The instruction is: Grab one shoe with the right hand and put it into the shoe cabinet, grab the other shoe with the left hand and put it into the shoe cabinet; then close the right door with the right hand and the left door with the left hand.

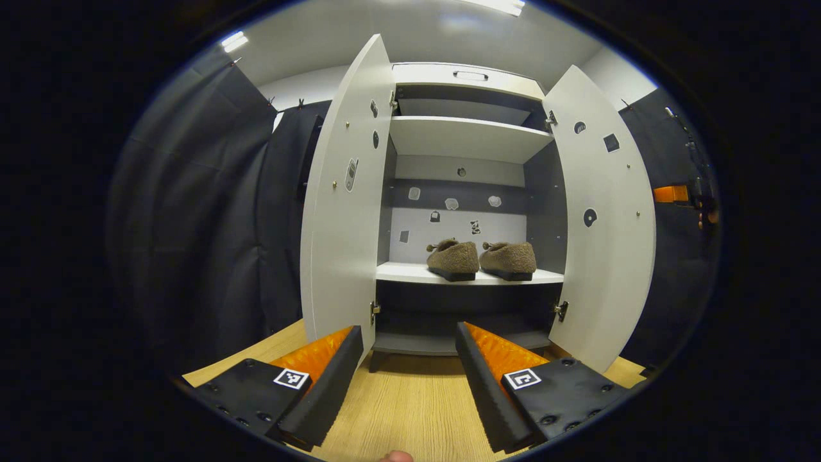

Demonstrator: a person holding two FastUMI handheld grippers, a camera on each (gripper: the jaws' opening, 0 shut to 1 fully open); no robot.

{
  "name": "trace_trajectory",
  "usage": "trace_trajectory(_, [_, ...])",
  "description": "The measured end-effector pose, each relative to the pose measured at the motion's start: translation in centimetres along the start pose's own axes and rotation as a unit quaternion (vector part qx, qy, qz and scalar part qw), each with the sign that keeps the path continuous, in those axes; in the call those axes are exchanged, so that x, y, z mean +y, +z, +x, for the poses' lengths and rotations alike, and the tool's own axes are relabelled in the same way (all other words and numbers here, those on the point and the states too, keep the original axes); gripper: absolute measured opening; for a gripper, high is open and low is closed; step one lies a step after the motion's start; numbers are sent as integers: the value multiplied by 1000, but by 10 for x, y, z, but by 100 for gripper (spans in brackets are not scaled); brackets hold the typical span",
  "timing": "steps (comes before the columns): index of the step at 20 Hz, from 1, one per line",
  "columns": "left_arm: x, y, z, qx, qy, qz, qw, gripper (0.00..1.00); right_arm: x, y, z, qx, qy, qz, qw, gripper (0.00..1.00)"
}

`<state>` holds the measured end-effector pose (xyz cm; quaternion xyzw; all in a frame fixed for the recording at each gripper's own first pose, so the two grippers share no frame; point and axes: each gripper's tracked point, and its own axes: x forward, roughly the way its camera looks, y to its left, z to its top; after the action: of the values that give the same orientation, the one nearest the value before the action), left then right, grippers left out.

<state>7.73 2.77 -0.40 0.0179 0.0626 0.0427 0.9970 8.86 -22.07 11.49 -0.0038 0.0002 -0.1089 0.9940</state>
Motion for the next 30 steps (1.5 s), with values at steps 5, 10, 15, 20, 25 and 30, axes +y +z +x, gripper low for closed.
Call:
trace_trajectory(5, [0,2,0,-2,0,6,1000,95,7,0,16,5,5,12,1000,92])
trace_trajectory(10, [-3,5,3,-5,-7,5,1000,94,16,-1,13,3,8,24,1000,90])
trace_trajectory(15, [5,7,7,-6,-3,3,1000,95,37,5,5,-8,15,-7,1000,89])
trace_trajectory(20, [6,9,9,-8,-8,2,1000,94,85,5,0,-2,58,14,998,89])
trace_trajectory(25, [13,10,10,-9,-6,5,1000,94,124,4,4,4,93,24,995,89])
trace_trajectory(30, [21,10,10,-8,-1,5,1000,95,170,2,10,6,137,34,990,89])
